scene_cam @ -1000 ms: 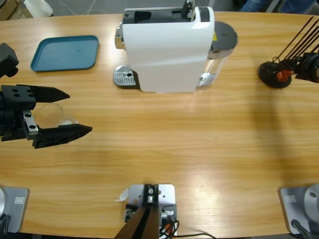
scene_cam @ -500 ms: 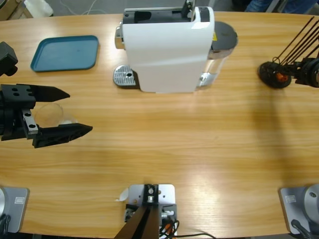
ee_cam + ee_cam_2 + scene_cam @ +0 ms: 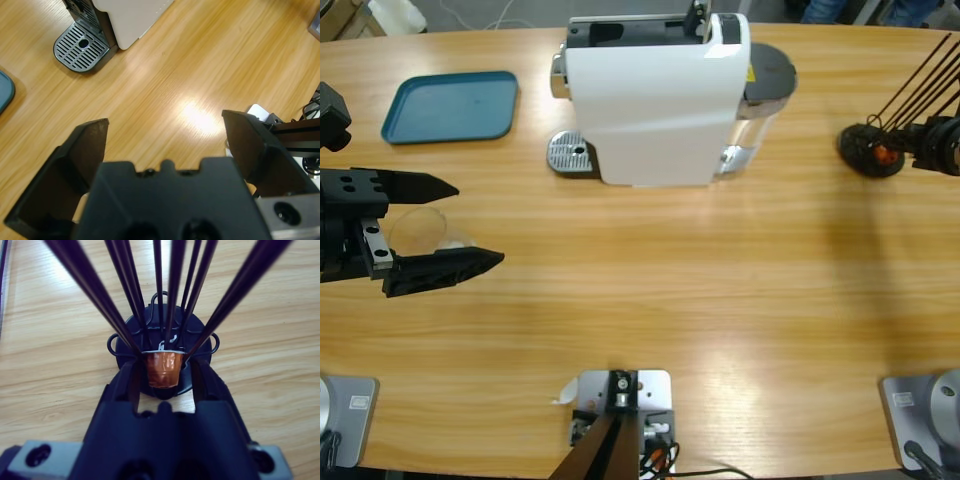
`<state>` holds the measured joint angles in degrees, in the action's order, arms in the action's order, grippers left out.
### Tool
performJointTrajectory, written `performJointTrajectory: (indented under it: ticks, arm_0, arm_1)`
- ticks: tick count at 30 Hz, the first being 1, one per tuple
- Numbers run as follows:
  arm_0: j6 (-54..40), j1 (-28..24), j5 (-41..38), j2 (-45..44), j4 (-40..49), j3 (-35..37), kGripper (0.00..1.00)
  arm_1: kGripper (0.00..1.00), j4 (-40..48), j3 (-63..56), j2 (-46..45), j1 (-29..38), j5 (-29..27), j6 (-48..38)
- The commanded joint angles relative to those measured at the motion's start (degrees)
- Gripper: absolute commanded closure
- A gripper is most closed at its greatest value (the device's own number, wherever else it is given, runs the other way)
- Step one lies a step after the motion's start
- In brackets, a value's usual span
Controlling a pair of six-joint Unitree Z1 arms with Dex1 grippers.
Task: Pour coffee
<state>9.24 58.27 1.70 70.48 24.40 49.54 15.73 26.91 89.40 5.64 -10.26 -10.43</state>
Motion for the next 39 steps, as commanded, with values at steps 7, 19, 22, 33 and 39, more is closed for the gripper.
performJointTrajectory:
  ticks: [7, 19, 22, 33, 39]
  arm_0:
    - [0.6, 0.1, 0.8, -0.4, -0.5, -1.6, 0.023]
    - [0.8, 0.1, 0.8, -1.2, -0.5, -2.0, 0.023]
    - [0.9, 0.1, 0.8, -1.4, -0.5, -2.3, 0.023]
    - [1.0, 0.1, 0.8, -1.2, -0.5, -2.9, 0.023]
    - [1.0, 0.1, 0.8, -1.4, -0.5, -2.9, 0.023]
  arm_1:
    - [0.855, -0.7, -1.5, -1.3, -0.4, 0.4, 0.9]
    - [0.956, 0.0, -0.6, -0.2, -0.3, 1.2, 1.7]
    - [1.0, -0.1, 0.2, -0.3, -0.3, 1.0, 1.8]
    - [1.0, -4.6, 2.2, -4.6, -0.3, 0.7, 1.7]
    - [1.0, -7.0, 3.8, -6.7, -0.3, 0.7, 1.6]
